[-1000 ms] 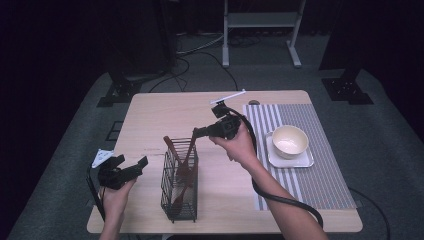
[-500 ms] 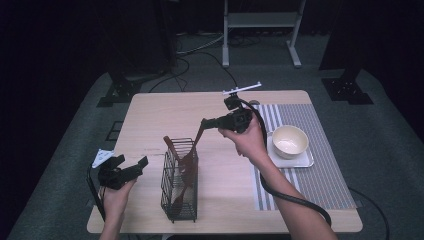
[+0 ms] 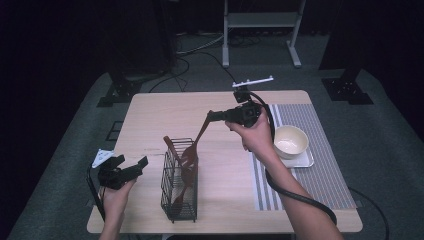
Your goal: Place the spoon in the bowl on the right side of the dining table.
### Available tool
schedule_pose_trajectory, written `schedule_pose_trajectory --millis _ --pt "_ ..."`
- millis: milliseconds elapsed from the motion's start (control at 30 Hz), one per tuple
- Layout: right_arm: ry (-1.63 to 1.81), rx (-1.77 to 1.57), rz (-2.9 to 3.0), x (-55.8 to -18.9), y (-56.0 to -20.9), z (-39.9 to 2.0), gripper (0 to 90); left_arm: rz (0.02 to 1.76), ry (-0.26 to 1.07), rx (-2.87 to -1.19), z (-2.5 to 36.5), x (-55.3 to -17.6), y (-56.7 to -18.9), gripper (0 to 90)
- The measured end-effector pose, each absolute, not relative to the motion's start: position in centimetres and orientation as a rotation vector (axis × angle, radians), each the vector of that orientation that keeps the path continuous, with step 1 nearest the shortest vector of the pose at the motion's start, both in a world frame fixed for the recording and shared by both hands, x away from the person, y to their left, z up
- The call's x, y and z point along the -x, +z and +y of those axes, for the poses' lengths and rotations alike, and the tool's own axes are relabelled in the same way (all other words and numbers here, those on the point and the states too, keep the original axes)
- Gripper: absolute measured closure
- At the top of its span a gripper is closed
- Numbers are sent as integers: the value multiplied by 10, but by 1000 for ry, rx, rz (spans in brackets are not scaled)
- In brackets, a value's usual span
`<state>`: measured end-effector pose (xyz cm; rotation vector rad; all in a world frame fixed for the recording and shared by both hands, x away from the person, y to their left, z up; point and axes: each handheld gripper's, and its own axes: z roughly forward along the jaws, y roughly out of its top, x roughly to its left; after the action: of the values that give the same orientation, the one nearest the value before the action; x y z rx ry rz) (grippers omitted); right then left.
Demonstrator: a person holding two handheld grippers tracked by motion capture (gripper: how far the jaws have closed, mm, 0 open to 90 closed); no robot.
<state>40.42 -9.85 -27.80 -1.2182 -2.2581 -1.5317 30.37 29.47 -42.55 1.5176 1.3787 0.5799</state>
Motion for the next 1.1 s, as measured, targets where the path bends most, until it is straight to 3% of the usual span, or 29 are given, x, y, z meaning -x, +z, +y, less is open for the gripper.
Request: schedule_pose_trajectory --millis 1100 --pt "-1570 1346 -2206 -404 -271 -151 839 1379 585 -1524 294 -304 -426 20"
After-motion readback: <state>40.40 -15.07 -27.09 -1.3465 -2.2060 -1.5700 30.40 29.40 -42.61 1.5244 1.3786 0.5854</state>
